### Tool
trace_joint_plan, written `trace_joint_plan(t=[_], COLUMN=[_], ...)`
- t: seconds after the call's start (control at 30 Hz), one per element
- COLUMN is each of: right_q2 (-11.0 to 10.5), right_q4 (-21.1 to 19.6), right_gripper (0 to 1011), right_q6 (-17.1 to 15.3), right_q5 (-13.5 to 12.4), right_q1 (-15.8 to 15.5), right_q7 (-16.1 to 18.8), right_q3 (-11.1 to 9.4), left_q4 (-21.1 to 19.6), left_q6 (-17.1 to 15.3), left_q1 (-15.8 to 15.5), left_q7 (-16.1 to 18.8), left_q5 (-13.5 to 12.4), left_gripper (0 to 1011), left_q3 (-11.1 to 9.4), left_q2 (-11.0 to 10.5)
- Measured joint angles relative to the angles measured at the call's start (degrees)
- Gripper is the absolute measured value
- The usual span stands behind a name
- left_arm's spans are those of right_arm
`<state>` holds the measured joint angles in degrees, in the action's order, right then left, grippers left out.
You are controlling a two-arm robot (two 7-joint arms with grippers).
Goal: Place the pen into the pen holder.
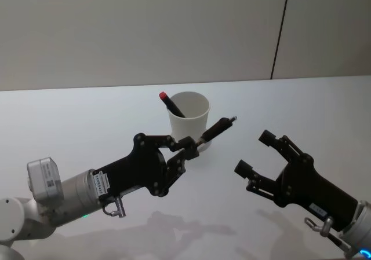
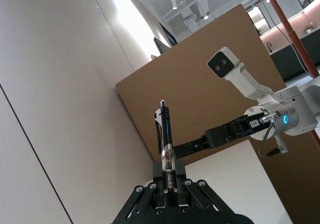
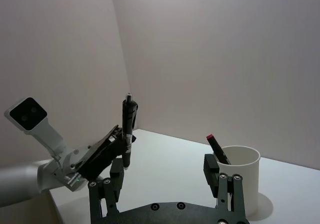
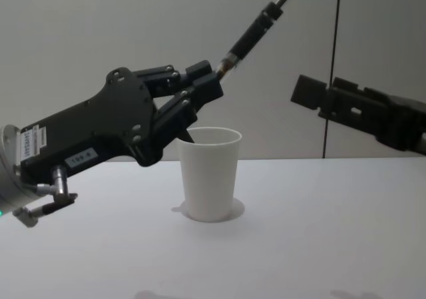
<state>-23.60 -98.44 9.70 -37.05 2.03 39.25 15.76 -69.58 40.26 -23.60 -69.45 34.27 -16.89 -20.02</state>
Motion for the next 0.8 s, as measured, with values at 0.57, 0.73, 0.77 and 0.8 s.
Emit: trace_joint_plan(t=[0.57,0.73,0.77,0.8], right_q2=[0.31,1.0,1.07,1.18], right_q4=[0.63,1.94,2.08,2.26], right_gripper=[1002,1002,1002,1002], right_q6=[0.09,0.07,0.07,0.07], right_q5=[-0.89,0.11,0.26,0.39], right_q1=[0.9,2.17,2.31,2.49], right_q7=[1.86,2.27,2.34,2.42], right_q3=[0.4,0.66,0.68,0.71], left_q4=[0.01,0.01,0.01,0.01], left_q6=[0.01,0.0,0.0,0.0], left_q1=[0.0,0.0,-0.01,0.0], left_q7=[-0.08,-0.08,-0.08,-0.08], left_q5=[0.01,0.0,0.0,0.0], left_gripper=[144,144,144,144], left_q3=[0.0,0.0,0.0,0.0], left_q2=[0.0,0.0,0.0,0.0])
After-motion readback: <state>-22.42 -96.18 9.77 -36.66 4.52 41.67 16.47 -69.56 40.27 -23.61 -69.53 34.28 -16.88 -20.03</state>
